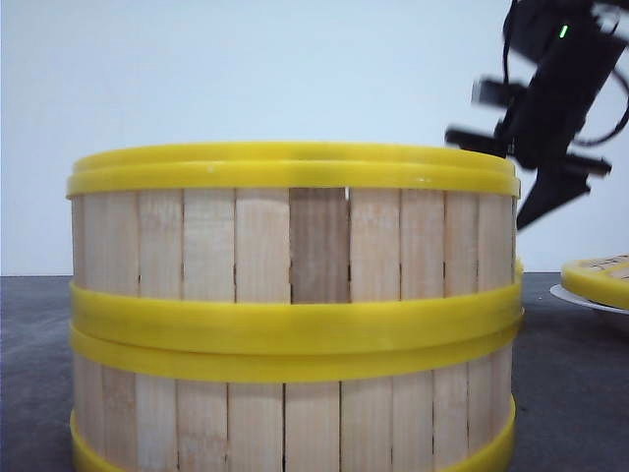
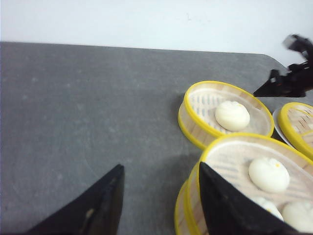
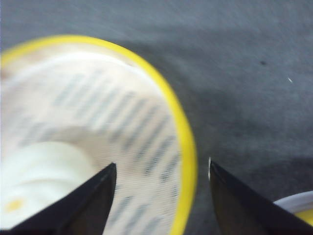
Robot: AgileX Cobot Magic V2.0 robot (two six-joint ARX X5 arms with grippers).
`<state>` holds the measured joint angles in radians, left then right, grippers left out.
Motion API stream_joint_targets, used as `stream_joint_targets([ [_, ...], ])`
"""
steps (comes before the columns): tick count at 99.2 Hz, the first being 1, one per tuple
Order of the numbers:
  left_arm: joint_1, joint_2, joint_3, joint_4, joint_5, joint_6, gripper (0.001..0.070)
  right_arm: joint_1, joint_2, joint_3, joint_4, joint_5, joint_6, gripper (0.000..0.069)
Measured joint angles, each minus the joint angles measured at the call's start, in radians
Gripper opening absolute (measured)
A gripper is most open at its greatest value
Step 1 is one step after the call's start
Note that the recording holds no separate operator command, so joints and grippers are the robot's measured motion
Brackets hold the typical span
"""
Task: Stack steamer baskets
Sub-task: 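Grasp the rim of another bun-filled basket with the right gripper and lift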
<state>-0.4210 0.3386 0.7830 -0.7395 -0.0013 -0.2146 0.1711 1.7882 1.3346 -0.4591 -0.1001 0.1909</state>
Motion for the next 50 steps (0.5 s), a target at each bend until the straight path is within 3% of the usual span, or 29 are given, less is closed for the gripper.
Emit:
stream_joint_targets([
  [29, 0.000, -0.047, 0.000, -0.050, 0.000, -0.031, 0.0285, 0.000, 0.099, 0.013, 0.014, 0.022, 0.003, 0.0323],
  [50, 0.000, -0.047, 0.000, -0.066, 0.000, -0.046, 0.0285, 0.000, 0.114, 0.013, 0.028, 0.027, 0.034, 0.0119],
])
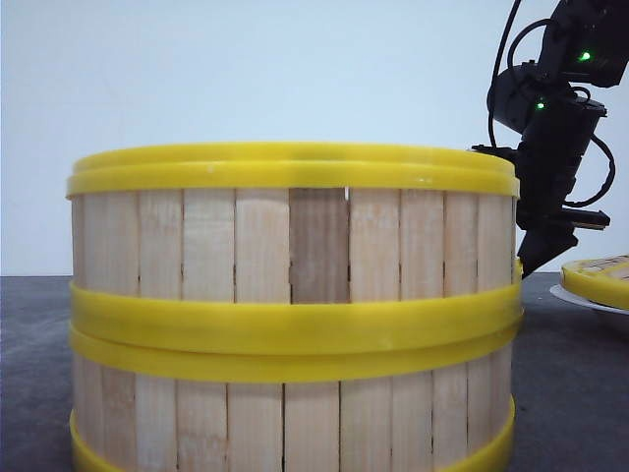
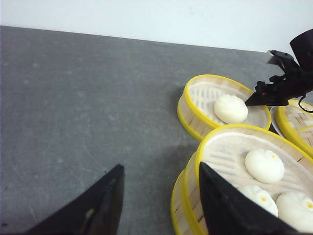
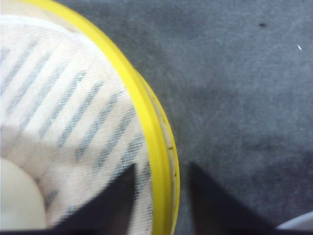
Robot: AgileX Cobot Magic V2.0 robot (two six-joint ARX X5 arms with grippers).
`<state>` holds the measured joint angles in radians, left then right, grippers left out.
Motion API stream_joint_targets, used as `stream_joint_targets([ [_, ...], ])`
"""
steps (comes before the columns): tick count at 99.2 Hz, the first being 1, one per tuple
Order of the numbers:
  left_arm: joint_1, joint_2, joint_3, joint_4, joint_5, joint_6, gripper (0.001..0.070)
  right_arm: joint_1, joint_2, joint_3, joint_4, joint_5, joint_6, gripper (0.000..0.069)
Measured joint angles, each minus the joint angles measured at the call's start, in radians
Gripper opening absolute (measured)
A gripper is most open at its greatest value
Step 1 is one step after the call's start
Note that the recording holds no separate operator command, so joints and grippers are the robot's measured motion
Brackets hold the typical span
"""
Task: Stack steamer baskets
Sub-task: 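Grasp the rim of another bun-filled basket with the right gripper and lift, then carry the held basket over the stack and lower it on top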
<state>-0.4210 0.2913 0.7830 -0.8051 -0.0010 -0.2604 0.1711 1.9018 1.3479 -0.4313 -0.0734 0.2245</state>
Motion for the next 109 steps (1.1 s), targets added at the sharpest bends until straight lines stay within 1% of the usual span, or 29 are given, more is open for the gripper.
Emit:
stream_joint_targets([
  [7, 0.000, 0.000, 0.000, 0.000, 0.000, -0.006, 0.0285, 0.000, 0.002, 0.000, 0.007, 0.013, 0.013, 0.0054],
  [13, 0.000, 0.000, 0.000, 0.000, 0.000, -0.007, 0.0285, 0.005, 0.002, 0.000, 0.011, 0.022, 0.018, 0.0031],
  [38, 0.000, 0.000, 0.000, 0.000, 0.000, -0.014, 0.0285, 0.005, 0.008, 0.026, -0.002, 0.019, 0.047, 0.0028],
  [47, 0.000, 0.000, 0.000, 0.000, 0.000, -0.014, 0.0285, -0.002, 0.003, 0.050, -0.014, -0.005, 0.053, 0.0028],
  [58, 0.000, 0.000, 0.000, 0.000, 0.000, -0.014, 0.0285, -0.010, -0.040, 0.065, -0.039, -0.029, 0.055, 0.0028],
  [67, 0.000, 0.000, 0.000, -0.007, 0.000, -0.014, 0.0285, -0.017, -0.111, 0.076, -0.076, -0.052, 0.047, 0.0028],
  [81, 0.000, 0.000, 0.000, -0.030, 0.000, -0.014, 0.0285, -0.022, -0.259, 0.097, -0.145, -0.093, -0.011, 0.0028],
  [90, 0.000, 0.000, 0.000, -0.032, 0.000, -0.014, 0.0285, -0.016, -0.349, 0.099, -0.217, -0.149, -0.060, 0.0027],
  [96, 0.000, 0.000, 0.000, -0.035, 0.000, -0.014, 0.0285, -0.001, -0.401, 0.099, -0.275, -0.178, -0.098, 0.0027],
  [109, 0.000, 0.000, 0.000, -0.036, 0.000, -0.014, 0.0285, 0.050, -0.493, 0.099, -0.384, -0.200, -0.170, 0.0027],
])
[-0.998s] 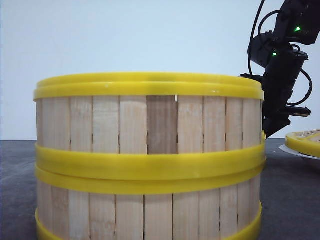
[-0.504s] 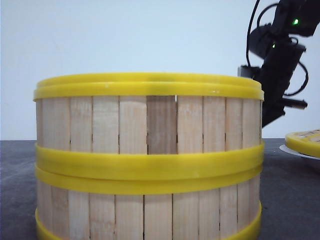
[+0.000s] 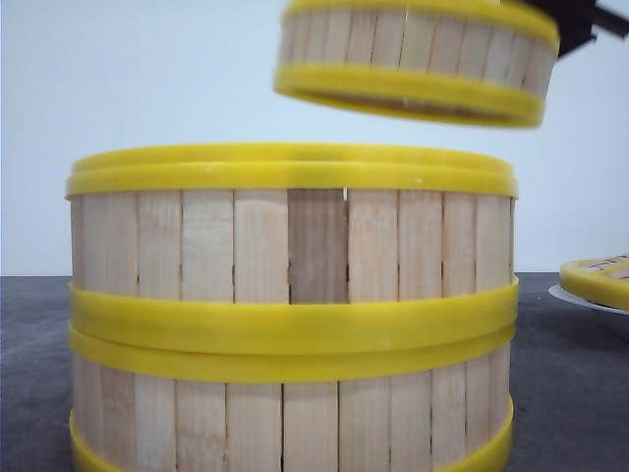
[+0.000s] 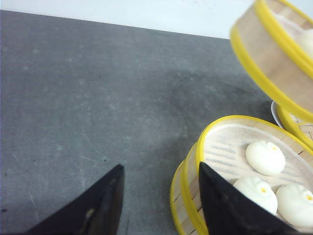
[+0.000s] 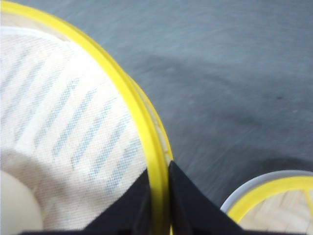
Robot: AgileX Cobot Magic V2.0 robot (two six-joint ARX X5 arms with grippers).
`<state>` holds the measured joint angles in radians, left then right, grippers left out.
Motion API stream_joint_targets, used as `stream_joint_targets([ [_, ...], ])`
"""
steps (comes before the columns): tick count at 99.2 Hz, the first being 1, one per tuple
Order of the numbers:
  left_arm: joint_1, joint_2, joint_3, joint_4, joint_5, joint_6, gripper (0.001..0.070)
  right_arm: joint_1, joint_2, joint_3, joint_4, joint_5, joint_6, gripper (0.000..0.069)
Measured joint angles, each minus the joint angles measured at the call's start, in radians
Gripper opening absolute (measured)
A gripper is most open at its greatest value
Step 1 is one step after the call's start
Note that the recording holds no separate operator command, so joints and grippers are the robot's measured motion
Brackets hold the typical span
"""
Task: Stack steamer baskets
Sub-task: 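Carry the held basket over the stack and lower it on top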
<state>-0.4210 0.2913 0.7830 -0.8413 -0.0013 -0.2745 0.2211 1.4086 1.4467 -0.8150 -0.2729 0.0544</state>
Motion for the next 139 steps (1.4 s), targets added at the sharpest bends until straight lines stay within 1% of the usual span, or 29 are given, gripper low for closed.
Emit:
stream_joint_targets([
  [17, 0.000, 0.000, 0.000, 0.000, 0.000, 0.000, 0.0285, 0.095, -0.076, 0.000, -0.103, -0.004, -0.063, 0.0027],
  [38, 0.000, 0.000, 0.000, -0.001, 0.000, 0.000, 0.0285, 0.238, -0.056, 0.000, -0.165, 0.001, -0.100, 0.0027],
  [57, 0.000, 0.000, 0.000, -0.002, 0.000, 0.001, 0.0285, 0.334, -0.019, 0.000, -0.161, 0.088, -0.110, 0.0027],
  [79, 0.000, 0.000, 0.000, -0.011, 0.005, 0.001, 0.0285, 0.361, 0.047, 0.000, -0.143, 0.107, -0.111, 0.0027],
  [100, 0.000, 0.000, 0.000, -0.025, 0.008, 0.001, 0.0285, 0.381, 0.085, 0.000, -0.122, 0.105, -0.110, 0.0027],
  [139, 0.000, 0.000, 0.000, -0.042, 0.019, 0.018, 0.0285, 0.389, 0.093, 0.000, -0.120, 0.105, -0.110, 0.0027],
])
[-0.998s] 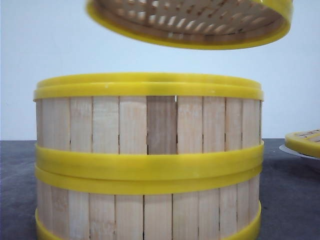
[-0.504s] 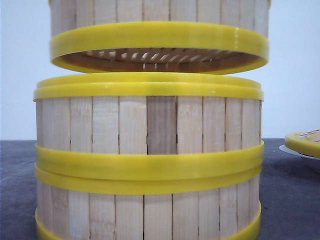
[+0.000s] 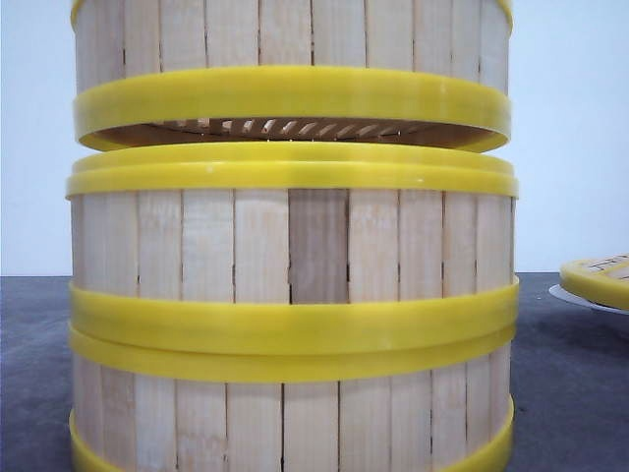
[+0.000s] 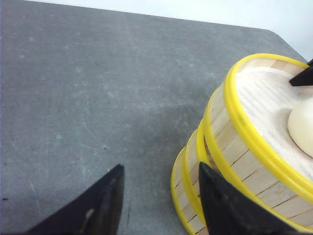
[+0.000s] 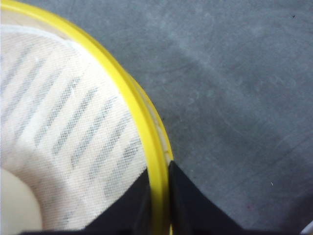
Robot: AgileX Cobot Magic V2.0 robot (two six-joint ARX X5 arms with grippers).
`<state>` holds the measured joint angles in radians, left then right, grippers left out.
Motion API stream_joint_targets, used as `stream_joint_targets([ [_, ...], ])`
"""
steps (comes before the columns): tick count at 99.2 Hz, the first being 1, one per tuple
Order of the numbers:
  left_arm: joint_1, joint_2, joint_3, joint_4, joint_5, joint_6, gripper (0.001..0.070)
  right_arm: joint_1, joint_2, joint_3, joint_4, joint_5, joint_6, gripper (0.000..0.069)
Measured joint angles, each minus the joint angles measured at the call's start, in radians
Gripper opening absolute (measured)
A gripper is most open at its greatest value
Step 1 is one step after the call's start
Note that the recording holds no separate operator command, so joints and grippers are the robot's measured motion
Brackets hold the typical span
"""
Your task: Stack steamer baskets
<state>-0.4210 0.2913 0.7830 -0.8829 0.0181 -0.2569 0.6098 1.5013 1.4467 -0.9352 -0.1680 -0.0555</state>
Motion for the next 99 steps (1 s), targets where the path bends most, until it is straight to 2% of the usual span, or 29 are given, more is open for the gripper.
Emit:
stream_joint_targets([
  [99, 0.000, 0.000, 0.000, 0.000, 0.001, 0.006, 0.0285, 0.006, 0.049, 0.000, -0.051, -0.003, 0.007, 0.0028],
])
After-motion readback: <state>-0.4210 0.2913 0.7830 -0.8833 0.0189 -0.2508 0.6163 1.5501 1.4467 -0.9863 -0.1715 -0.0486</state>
